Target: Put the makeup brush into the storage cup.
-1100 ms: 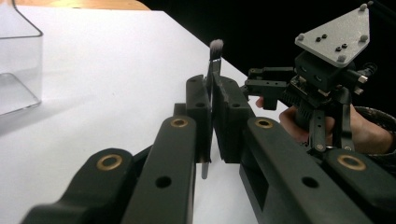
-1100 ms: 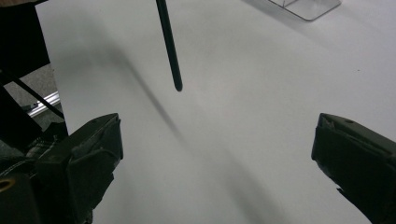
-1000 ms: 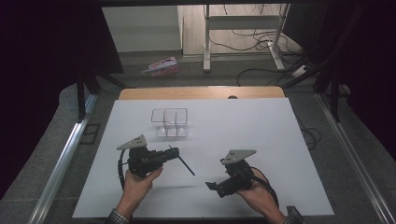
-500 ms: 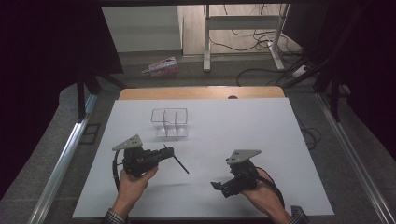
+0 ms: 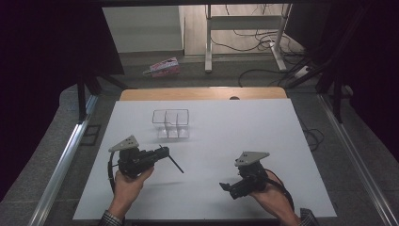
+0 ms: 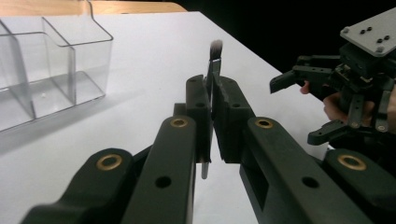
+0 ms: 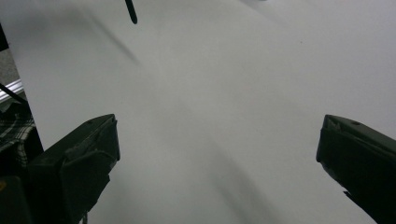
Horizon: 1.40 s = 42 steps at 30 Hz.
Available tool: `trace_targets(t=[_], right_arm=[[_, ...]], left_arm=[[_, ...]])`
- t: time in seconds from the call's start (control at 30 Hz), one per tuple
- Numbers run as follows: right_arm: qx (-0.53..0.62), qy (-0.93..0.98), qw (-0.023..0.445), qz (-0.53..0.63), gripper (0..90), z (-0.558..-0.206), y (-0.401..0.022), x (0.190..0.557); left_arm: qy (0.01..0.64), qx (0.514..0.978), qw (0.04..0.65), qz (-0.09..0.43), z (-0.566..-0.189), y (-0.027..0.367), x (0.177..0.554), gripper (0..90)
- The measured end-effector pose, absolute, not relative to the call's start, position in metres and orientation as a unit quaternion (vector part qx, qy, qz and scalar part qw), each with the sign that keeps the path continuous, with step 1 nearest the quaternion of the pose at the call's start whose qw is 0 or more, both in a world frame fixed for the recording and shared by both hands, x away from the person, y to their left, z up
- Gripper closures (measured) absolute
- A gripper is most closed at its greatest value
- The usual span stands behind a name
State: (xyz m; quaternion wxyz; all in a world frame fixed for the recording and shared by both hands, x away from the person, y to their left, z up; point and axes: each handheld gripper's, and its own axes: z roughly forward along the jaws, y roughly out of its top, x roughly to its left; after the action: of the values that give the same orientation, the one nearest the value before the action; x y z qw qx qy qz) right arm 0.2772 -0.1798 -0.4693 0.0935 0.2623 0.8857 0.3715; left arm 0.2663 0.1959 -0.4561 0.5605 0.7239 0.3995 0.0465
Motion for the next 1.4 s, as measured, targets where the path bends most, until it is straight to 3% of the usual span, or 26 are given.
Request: trace_targets(t=[1.4], right_arm=[[0.285, 0.886, 0.135, 0.340, 0.0, -0.471, -0.220, 0.266]], left_arm=[[0.430, 0.736, 0.508, 0.124, -0.447, 0.221, 0.264, 85.4]])
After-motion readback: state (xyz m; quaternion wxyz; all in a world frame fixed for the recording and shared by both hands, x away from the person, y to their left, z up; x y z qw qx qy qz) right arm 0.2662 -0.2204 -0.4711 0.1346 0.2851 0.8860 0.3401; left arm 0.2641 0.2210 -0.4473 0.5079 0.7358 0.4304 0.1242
